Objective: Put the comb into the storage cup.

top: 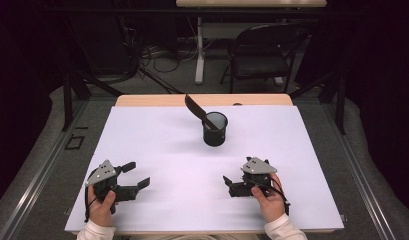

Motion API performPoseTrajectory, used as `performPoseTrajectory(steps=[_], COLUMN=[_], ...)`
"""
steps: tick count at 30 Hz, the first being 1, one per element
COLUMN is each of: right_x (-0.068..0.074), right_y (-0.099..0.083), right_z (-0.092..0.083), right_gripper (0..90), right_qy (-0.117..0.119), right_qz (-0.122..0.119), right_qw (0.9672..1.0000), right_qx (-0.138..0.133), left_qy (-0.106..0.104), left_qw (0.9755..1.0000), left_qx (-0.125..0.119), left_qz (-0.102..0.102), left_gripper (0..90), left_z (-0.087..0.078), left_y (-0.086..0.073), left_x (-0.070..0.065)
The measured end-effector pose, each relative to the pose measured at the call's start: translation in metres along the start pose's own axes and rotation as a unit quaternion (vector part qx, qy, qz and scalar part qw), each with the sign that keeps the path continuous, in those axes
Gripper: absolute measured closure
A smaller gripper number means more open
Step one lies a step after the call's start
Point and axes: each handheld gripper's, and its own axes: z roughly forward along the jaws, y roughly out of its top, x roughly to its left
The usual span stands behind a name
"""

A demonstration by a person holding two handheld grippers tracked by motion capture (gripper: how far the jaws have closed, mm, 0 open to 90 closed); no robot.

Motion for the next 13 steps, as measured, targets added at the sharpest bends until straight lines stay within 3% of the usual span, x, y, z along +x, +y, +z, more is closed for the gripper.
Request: performPoseTrajectory(steps=[13], right_x=[-0.0013], right_y=[-0.0009], right_z=[0.0007], right_gripper=[0.0], right_qy=[-0.002], right_qz=[0.001], right_qw=[1.0], right_qx=[0.004], left_qy=[0.004], left_qw=[1.0], left_qx=[0.002], left_qz=[-0.005], left_gripper=[15.8], left_z=[0.0008], left_y=[-0.0008], left_x=[0.0024])
